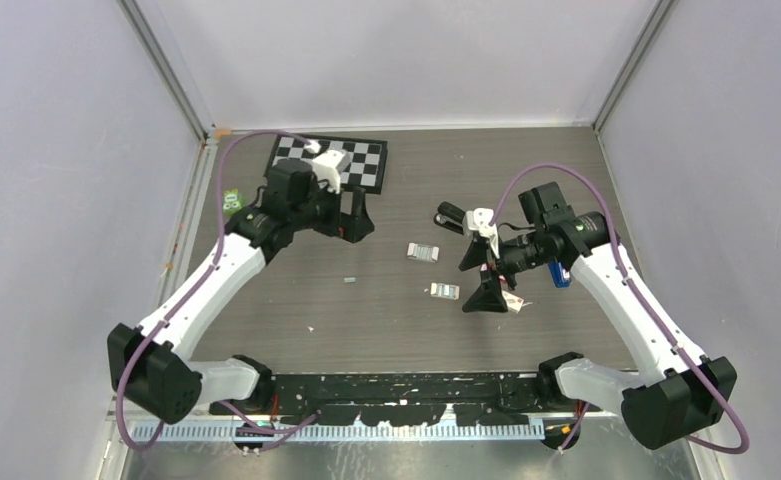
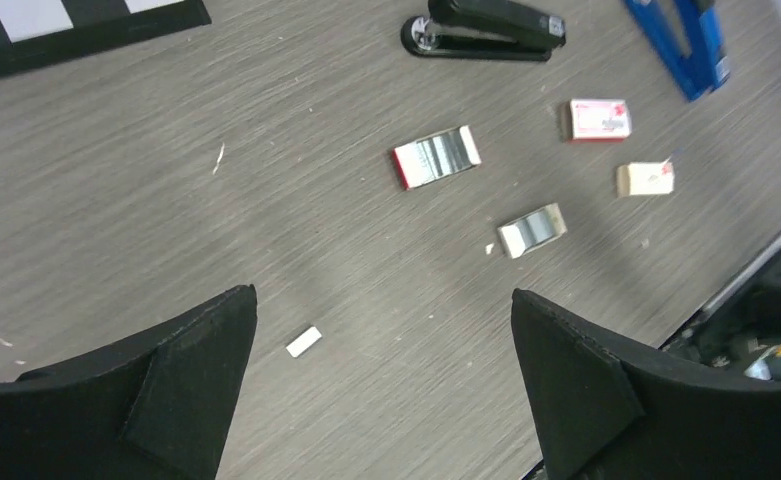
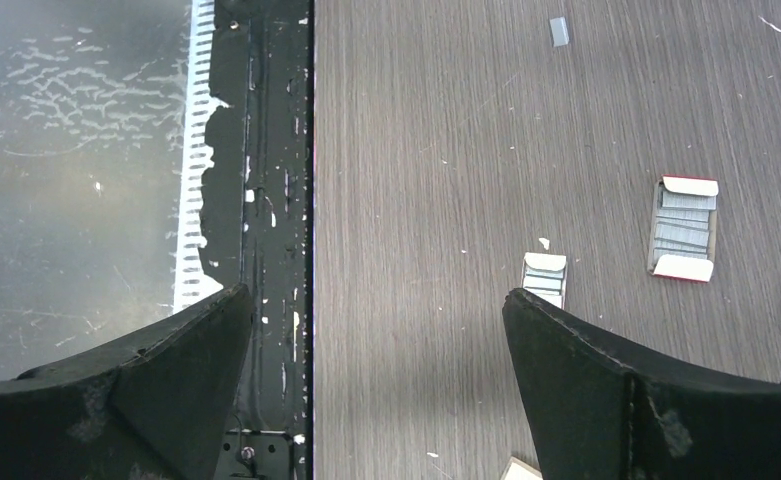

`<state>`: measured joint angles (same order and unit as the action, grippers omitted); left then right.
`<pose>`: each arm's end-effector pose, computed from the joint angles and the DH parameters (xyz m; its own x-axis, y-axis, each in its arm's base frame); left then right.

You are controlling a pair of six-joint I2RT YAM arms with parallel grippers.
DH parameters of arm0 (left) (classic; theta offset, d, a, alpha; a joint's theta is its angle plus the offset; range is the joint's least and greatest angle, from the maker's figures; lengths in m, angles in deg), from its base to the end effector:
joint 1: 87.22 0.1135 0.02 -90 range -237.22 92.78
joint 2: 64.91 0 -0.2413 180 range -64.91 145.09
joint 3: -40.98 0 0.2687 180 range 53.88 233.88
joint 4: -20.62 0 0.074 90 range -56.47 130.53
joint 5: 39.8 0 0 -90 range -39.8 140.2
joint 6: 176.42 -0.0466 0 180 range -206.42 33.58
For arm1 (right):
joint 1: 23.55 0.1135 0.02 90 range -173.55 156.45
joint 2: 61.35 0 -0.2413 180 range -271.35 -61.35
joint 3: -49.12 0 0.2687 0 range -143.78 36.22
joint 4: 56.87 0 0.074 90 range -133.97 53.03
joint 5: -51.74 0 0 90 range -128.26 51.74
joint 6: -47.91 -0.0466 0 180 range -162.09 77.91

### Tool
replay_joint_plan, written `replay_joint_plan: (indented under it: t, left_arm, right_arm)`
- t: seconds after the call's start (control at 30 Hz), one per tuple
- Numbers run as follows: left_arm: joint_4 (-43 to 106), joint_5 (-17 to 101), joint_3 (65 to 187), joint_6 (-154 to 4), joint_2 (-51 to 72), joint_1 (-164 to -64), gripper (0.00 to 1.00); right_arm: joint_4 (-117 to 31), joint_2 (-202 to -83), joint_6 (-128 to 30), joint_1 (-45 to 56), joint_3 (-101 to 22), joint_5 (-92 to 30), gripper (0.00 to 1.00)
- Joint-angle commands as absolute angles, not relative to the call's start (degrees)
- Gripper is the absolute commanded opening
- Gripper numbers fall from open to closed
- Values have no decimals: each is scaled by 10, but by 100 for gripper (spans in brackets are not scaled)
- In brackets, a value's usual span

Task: Unload the staples from the stapler
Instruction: Pick up the staple from the center of the board.

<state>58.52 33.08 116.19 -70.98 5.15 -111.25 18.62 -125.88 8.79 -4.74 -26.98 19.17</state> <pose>0.2730 -0.1367 0.3003 -0.6401 0.0068 -0.7683 0.4615 0.8028 -0.3774 0.1985 0.1091 0.2962 -0.1297 -0.4854 -0.8646 -0.9904 0.0215 0.1365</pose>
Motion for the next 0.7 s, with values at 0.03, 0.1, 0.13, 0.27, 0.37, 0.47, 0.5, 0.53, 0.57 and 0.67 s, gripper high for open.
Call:
replay_joint_plan:
  t: [0.03, 0.1, 0.13, 0.27, 0.37, 0.47, 0.5, 0.53, 0.57, 0.67]
  left_arm:
    - [718, 411, 1222, -852, 107, -1163, 99]
    - [719, 398, 1215, -861, 113, -1170, 98]
    - [716, 394, 1208, -879, 112, -1173, 98]
    - [697, 379, 1159, -923, 94, -1174, 99]
    - [676, 365, 1124, -943, 85, -1175, 99]
    - [655, 299, 1096, -994, 92, -1177, 98]
    - [651, 286, 1091, -1007, 100, -1177, 98]
    - [651, 285, 1093, -1016, 111, -1177, 98]
    - [656, 286, 1100, -1024, 128, -1176, 97]
    - [680, 297, 1139, -1047, 189, -1176, 93]
  right_arm:
    - [209, -1258, 132, -64, -277, 220, 100]
    - [209, -1259, 137, -71, -274, 222, 100]
    - [209, -1260, 138, -74, -273, 222, 100]
    - [210, -1265, 140, -79, -272, 217, 100]
    - [209, -1270, 142, -80, -271, 214, 100]
    - [209, -1277, 143, -80, -271, 213, 99]
    - [210, -1278, 143, -79, -270, 214, 100]
    - [209, -1279, 143, -79, -270, 215, 100]
    - [210, -1280, 143, -79, -270, 216, 99]
    - [210, -1281, 143, -79, -269, 220, 100]
